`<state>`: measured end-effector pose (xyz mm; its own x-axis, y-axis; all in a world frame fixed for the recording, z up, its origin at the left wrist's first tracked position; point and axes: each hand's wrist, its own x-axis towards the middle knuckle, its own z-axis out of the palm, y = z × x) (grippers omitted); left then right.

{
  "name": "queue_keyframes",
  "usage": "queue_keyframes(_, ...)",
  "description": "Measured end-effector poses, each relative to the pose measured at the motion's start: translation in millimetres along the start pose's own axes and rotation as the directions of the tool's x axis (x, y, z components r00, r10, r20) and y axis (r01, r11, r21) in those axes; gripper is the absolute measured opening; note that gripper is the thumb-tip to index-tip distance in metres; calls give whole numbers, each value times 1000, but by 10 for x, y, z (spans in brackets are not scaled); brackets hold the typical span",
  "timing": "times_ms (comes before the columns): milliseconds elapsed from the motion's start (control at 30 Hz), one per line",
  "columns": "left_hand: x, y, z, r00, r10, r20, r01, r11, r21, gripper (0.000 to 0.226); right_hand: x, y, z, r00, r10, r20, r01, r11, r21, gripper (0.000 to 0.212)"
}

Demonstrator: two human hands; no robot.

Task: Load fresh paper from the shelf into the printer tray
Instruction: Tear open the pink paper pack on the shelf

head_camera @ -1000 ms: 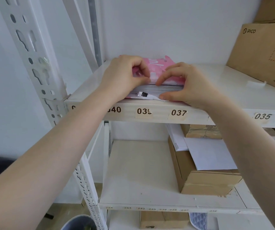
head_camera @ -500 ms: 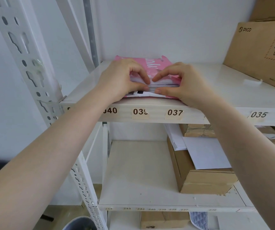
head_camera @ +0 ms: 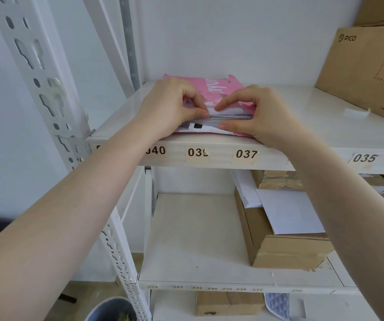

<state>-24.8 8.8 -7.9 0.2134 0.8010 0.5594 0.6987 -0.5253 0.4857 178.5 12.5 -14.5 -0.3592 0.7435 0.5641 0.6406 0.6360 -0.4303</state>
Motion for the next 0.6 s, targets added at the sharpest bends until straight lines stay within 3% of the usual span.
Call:
queue_keyframes(200,-13,25,-1,999,37,-27,-36,999,34,6,-2,-7,14,1000,7,1,-7,1000,-1,34)
queue_keyframes(333,-69,75,-10,978,176,-115,-149,966,210,10,-13,-25,16,999,-3,-33,2,1000,-12,36)
queue_keyframes(500,-228,172,-11,943,295,-153,-228,908,350,15,-98,-95,-32,985,-27,-172,28,1000,5,28)
queue_keyframes(600,-395,214,34,932,312,-182,-235,907,350,16,-227,-159,-44,964,-8,-267,16,999,28,25)
